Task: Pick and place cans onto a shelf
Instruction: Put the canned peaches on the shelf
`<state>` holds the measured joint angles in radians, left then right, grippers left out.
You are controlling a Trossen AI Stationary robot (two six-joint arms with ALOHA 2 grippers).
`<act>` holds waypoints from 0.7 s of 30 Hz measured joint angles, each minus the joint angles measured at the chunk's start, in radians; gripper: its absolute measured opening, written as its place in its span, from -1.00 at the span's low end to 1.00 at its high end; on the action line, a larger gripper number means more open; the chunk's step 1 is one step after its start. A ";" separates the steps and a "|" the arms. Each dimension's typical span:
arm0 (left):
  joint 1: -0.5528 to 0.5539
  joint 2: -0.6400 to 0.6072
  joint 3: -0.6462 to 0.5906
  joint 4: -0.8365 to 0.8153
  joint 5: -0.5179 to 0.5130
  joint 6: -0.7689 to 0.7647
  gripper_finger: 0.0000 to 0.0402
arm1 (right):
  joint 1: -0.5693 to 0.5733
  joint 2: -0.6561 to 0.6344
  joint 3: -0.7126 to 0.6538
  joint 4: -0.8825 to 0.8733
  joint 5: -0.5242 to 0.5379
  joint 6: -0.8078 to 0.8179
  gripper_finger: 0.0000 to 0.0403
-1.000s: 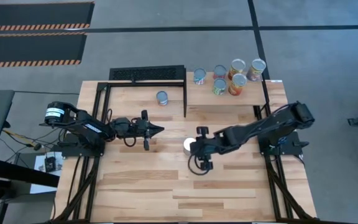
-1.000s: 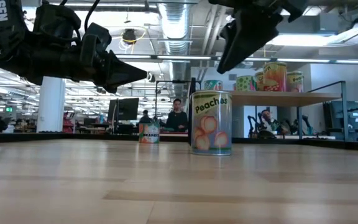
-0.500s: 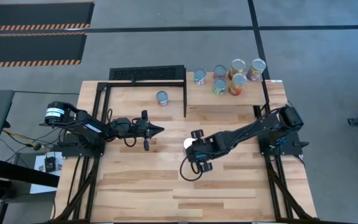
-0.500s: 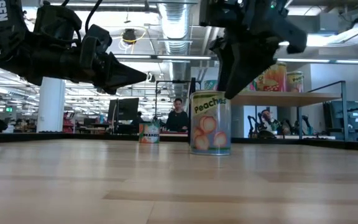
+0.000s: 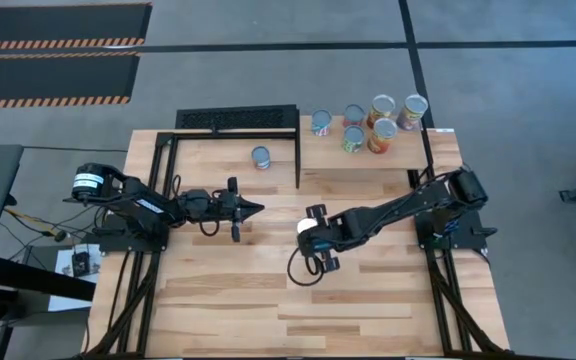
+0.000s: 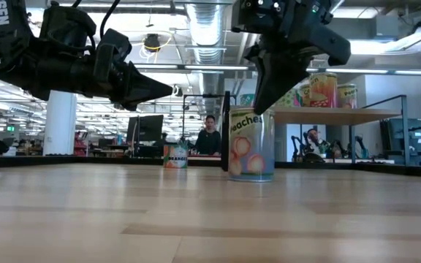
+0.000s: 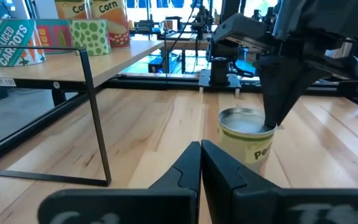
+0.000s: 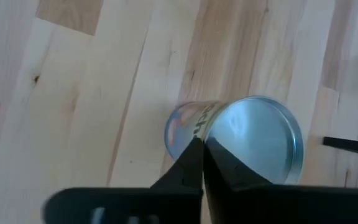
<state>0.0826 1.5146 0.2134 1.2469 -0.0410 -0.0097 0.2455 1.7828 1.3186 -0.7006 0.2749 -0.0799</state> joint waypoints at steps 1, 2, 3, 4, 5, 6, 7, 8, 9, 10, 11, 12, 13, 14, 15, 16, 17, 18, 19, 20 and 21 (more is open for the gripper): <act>0.000 0.000 0.000 0.000 0.000 0.000 -1.00 | 0.000 0.000 0.000 0.000 0.001 0.000 -0.95; 0.000 0.000 0.000 -0.001 0.000 0.001 -1.00 | 0.001 0.000 0.000 -0.001 0.006 0.000 -0.97; 0.000 0.000 0.000 -0.002 0.000 0.002 -1.00 | 0.001 -0.003 0.000 -0.004 0.009 0.000 -0.96; 0.000 0.000 0.000 -0.003 0.000 0.002 -1.00 | 0.001 -0.014 -0.002 -0.014 0.005 0.001 -0.95; 0.000 0.000 0.000 -0.003 0.000 0.002 -0.99 | 0.001 -0.026 -0.003 -0.020 0.000 0.002 -0.94; 0.000 0.000 0.000 -0.003 0.000 0.002 -1.00 | 0.003 -0.038 -0.003 -0.021 -0.003 0.006 -0.93; 0.000 0.000 0.000 -0.004 0.000 0.002 -1.00 | 0.003 -0.053 -0.003 -0.011 -0.009 0.016 -0.93; 0.000 0.000 0.000 -0.004 0.000 0.002 -1.00 | 0.003 -0.070 -0.003 -0.012 -0.015 0.032 -0.94; 0.000 0.000 0.000 -0.004 0.000 0.002 -1.00 | 0.003 -0.087 -0.003 -0.018 -0.016 0.052 -0.95; 0.000 0.000 0.000 -0.007 0.000 0.002 -0.99 | 0.006 -0.106 -0.003 -0.030 -0.015 0.070 -0.97; 0.000 0.000 0.000 -0.010 0.000 0.002 -0.99 | 0.009 -0.126 -0.003 -0.047 -0.015 0.086 -0.98; 0.000 0.000 0.000 -0.011 -0.001 0.002 -1.00 | 0.012 -0.144 -0.003 -0.064 -0.015 0.102 -0.98; 0.000 0.000 0.000 -0.010 -0.001 0.002 -0.99 | 0.017 -0.162 -0.002 -0.085 -0.015 0.120 -0.98; 0.000 0.000 0.000 -0.014 -0.001 0.002 -0.99 | 0.022 -0.178 -0.002 -0.115 -0.015 0.140 -0.98; 0.000 0.000 0.000 -0.019 -0.001 0.002 -0.99 | 0.029 -0.191 -0.002 -0.150 -0.015 0.163 -0.97; 0.000 0.000 0.000 -0.020 -0.001 0.003 -0.99 | 0.036 -0.204 -0.002 -0.185 -0.015 0.187 -0.97; 0.000 0.000 0.000 -0.019 -0.001 0.005 -0.99 | 0.044 -0.216 -0.002 -0.219 -0.015 0.214 -0.98; 0.000 0.000 0.000 -0.021 -0.001 0.006 -0.99 | 0.054 -0.227 -0.002 -0.256 -0.015 0.244 -0.98; 0.000 0.000 0.000 -0.022 -0.001 0.006 -0.99 | 0.063 -0.238 -0.002 -0.295 -0.014 0.275 -0.98; 0.000 0.000 0.000 -0.022 -0.001 0.006 -0.99 | 0.075 -0.251 -0.002 -0.340 -0.014 0.309 -0.99; 0.000 0.000 0.000 -0.022 0.000 0.006 -0.99 | 0.087 -0.266 -0.002 -0.382 -0.014 0.345 -0.99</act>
<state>0.0826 1.5146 0.2134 1.2245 -0.0415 -0.0032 0.3323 1.5170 1.3167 -1.0828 0.2607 0.2648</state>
